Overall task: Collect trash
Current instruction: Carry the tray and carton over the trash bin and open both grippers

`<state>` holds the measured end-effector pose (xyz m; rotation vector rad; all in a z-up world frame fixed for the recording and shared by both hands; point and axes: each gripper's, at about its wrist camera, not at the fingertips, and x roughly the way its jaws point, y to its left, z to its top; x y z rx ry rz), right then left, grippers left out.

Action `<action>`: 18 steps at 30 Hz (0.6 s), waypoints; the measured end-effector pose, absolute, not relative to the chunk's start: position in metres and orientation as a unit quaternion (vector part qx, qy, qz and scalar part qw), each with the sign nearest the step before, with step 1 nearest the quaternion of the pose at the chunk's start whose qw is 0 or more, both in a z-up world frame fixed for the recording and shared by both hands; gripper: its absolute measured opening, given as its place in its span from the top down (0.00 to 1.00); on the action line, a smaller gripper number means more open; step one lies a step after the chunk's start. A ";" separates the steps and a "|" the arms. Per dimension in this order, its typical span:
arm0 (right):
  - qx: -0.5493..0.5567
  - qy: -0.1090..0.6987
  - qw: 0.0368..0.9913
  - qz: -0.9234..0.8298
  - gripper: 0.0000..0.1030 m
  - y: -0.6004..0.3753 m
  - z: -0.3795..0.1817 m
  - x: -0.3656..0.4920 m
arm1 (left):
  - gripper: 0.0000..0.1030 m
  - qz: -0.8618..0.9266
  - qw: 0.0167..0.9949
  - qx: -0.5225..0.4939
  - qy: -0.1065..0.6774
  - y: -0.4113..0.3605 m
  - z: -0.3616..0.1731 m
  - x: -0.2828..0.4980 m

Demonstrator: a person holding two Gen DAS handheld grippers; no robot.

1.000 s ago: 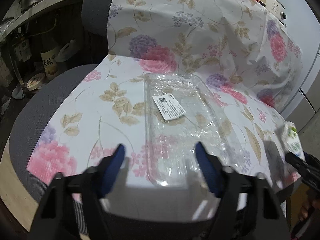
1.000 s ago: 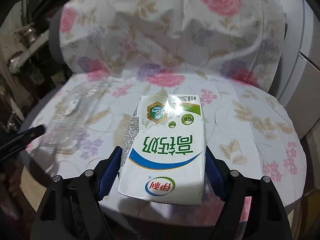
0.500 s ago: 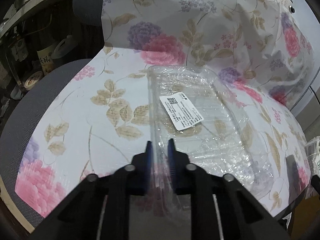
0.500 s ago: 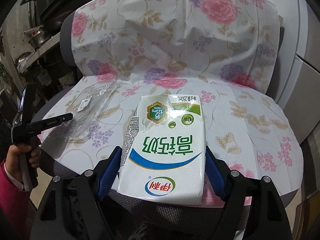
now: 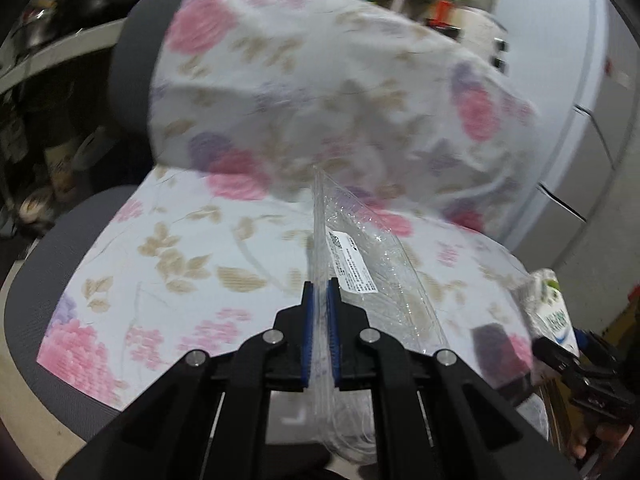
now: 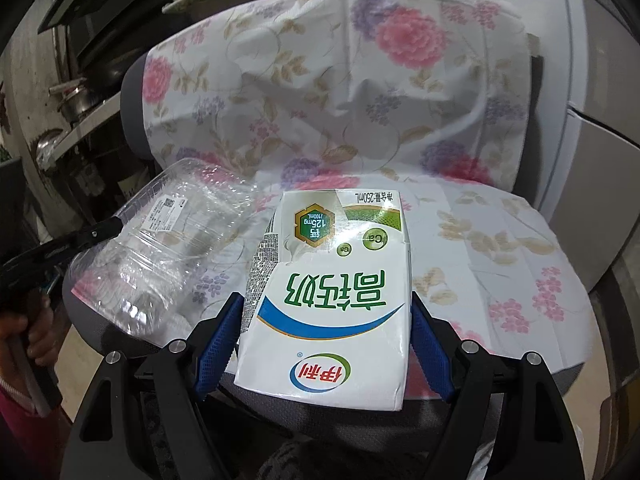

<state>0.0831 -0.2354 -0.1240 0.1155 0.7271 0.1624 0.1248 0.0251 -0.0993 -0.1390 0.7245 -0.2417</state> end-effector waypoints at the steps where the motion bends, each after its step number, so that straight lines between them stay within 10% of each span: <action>1: 0.059 0.352 0.931 0.076 0.24 -0.239 -0.122 0.080 | 0.95 -0.127 0.925 -0.065 0.353 0.018 -0.098 0.121; 18: 0.111 0.321 0.937 -0.080 0.24 -0.368 -0.109 -0.030 | 0.95 -0.334 0.880 0.021 0.336 -0.167 -0.105 0.052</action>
